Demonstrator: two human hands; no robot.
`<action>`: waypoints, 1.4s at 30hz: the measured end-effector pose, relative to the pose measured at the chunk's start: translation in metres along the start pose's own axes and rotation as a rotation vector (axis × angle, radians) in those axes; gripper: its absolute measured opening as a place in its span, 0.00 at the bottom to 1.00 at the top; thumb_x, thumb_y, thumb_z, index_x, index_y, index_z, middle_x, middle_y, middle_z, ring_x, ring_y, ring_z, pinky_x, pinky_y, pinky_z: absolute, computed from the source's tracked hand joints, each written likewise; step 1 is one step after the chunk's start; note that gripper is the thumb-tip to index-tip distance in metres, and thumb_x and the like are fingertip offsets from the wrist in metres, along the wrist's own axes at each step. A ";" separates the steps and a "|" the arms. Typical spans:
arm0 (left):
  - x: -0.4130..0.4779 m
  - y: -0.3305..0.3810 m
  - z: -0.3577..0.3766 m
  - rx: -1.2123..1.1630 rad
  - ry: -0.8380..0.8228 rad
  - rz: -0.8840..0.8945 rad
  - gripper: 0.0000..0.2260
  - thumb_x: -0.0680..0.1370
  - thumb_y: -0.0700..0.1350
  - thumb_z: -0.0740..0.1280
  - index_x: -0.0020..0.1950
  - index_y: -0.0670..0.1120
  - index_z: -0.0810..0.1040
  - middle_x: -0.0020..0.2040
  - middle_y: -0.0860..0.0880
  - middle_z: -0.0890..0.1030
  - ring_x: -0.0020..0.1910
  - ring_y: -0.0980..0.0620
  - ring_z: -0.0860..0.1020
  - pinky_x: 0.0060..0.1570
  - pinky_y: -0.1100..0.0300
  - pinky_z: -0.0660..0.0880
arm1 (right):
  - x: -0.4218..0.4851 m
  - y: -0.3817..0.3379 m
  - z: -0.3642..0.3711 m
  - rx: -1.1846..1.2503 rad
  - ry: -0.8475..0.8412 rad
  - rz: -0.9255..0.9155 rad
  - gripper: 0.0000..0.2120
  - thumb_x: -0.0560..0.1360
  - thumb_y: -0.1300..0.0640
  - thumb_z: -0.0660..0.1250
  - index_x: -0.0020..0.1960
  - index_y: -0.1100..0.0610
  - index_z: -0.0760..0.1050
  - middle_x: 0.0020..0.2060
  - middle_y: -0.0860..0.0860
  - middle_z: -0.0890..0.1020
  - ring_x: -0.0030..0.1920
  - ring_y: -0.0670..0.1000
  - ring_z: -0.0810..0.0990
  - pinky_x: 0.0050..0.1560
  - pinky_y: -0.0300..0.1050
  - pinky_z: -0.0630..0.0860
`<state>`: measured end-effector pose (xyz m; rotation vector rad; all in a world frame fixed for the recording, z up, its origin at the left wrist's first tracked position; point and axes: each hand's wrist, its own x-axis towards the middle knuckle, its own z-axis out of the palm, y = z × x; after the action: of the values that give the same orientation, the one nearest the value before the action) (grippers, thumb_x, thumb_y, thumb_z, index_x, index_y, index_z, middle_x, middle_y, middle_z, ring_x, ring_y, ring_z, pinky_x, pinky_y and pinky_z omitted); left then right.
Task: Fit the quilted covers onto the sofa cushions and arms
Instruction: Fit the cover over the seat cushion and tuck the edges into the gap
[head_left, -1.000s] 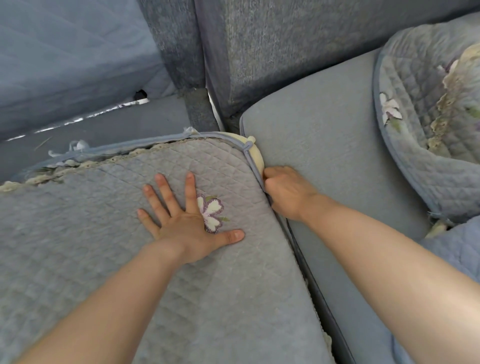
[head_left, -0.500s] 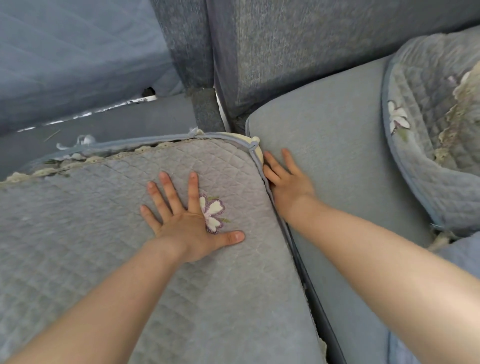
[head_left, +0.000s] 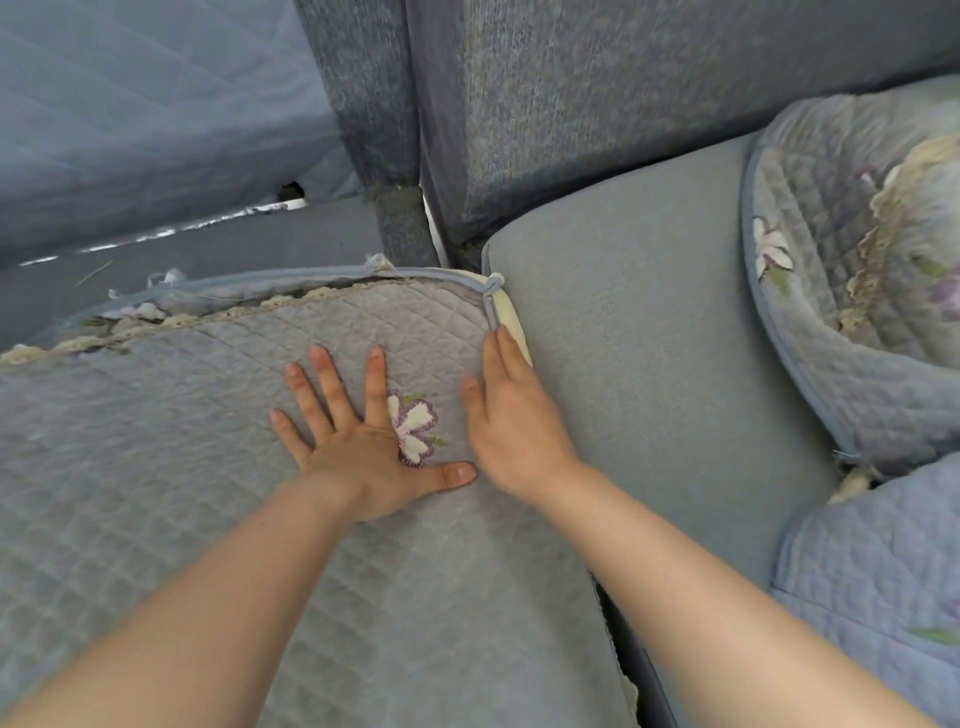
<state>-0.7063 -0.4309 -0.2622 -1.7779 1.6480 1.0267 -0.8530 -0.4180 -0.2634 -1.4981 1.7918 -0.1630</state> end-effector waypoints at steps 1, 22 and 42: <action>0.001 0.000 0.000 0.004 0.002 0.002 0.65 0.38 0.85 0.49 0.59 0.59 0.12 0.59 0.44 0.11 0.57 0.43 0.12 0.58 0.40 0.22 | 0.005 -0.001 0.005 -0.007 0.008 0.048 0.27 0.83 0.53 0.49 0.77 0.62 0.46 0.78 0.56 0.47 0.77 0.50 0.46 0.73 0.38 0.43; 0.002 -0.002 0.003 -0.033 0.007 0.035 0.64 0.43 0.85 0.53 0.57 0.61 0.12 0.57 0.46 0.10 0.56 0.43 0.12 0.60 0.39 0.22 | 0.079 0.006 -0.048 -0.387 0.164 0.064 0.09 0.76 0.62 0.62 0.53 0.64 0.77 0.50 0.61 0.80 0.50 0.62 0.78 0.39 0.45 0.64; 0.011 -0.008 0.015 -0.028 0.110 0.066 0.63 0.42 0.85 0.50 0.60 0.60 0.13 0.61 0.45 0.12 0.58 0.43 0.12 0.55 0.40 0.19 | 0.110 -0.009 -0.065 -0.884 -0.076 -0.144 0.09 0.72 0.55 0.67 0.37 0.54 0.67 0.48 0.56 0.79 0.52 0.58 0.76 0.51 0.50 0.63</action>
<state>-0.7019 -0.4245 -0.2809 -1.8390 1.7772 1.0017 -0.8868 -0.5412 -0.2664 -2.1874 1.7734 0.6951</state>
